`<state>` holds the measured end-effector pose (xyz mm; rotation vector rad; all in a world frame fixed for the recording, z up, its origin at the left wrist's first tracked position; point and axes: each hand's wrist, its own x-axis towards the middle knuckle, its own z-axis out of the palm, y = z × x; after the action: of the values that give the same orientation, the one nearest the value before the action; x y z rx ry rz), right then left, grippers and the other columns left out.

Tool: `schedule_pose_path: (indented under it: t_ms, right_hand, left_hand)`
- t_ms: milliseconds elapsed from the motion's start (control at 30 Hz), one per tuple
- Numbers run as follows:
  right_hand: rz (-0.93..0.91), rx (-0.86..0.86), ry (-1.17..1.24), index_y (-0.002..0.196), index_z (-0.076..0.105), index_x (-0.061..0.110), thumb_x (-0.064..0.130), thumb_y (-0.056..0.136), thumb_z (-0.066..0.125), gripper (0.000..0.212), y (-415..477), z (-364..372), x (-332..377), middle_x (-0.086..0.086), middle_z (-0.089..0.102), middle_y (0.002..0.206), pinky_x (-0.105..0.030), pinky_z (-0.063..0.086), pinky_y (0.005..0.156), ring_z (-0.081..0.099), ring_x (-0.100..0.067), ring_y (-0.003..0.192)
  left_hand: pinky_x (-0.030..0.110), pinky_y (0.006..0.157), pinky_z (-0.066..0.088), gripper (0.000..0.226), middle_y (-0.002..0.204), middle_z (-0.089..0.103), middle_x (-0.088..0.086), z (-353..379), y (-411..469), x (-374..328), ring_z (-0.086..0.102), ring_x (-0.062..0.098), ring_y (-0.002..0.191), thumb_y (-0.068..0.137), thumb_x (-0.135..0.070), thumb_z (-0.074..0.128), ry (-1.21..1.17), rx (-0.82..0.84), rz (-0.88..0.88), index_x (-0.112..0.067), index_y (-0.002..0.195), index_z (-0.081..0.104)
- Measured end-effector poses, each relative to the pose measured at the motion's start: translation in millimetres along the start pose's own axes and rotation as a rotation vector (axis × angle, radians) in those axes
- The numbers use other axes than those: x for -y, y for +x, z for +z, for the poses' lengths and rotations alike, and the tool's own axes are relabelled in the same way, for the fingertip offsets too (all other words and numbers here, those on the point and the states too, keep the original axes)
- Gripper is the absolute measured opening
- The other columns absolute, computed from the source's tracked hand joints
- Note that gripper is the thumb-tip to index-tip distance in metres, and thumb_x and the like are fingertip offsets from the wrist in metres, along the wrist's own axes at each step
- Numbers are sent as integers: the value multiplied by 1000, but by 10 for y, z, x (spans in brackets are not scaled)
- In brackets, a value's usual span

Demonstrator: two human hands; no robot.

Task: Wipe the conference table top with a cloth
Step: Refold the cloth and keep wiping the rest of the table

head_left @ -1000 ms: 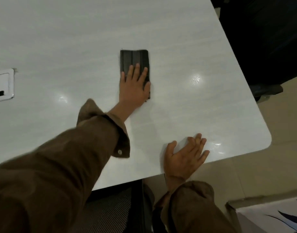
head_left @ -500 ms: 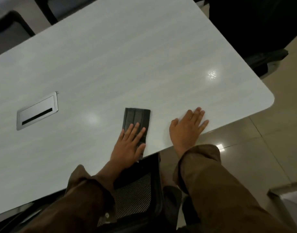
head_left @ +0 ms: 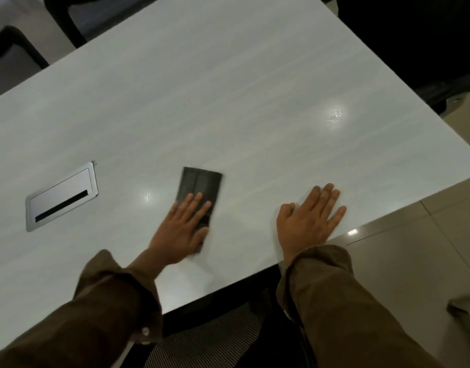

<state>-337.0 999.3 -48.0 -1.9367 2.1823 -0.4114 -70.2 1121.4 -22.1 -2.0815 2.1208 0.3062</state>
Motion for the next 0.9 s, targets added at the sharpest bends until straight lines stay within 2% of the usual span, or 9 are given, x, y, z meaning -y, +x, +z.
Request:
schedule_pose_path:
  t_ms: [133,233,367,567,733,900]
  right_hand:
    - [9,-75,-21,143,41,-1,28,82,49,68,11,75,4,-22,32,158,-56,13,121,22,-33,150]
    - [7,-113,-41,143,40,-1,28,83,47,67,5,123,13,-22,33,157,-56,13,122,23,-34,150]
    - [4,-128,-53,143,40,-2,29,84,46,67,6,149,27,-23,34,156,-56,13,122,25,-35,149]
    - [10,-120,-33,143,41,-2,30,84,46,68,12,121,46,-22,33,157,-56,14,121,24,-34,149]
    - [16,-59,11,143,42,-2,29,82,48,68,6,44,29,-23,32,157,-57,12,122,22,-34,150]
    - [3,40,49,145,40,-2,28,83,46,69,7,-47,42,-24,29,158,-59,10,121,19,-36,151]
  left_hand:
    - [57,110,33,69,159,25,17,-195,524,751,25,39,146,100,-55,21,-59,39,-246,-12,153,30]
    - [58,115,23,66,162,13,18,-396,1291,1007,14,41,148,103,-50,23,-75,27,-371,-12,156,16]
    - [56,119,11,65,165,-4,13,-577,1983,882,-1,35,151,104,-49,19,-114,72,-471,-18,157,-1]
    - [52,121,7,63,165,-7,7,-416,1696,260,-5,28,152,104,-50,15,-89,36,-382,-23,157,-3]
    - [48,122,-1,70,164,-13,2,-241,1038,-526,-12,23,151,92,-60,-3,-123,47,-331,-29,155,-9]
    - [44,120,-8,69,161,-19,-1,-50,310,-1167,-21,20,149,92,-65,-9,-90,80,-219,-33,152,-13]
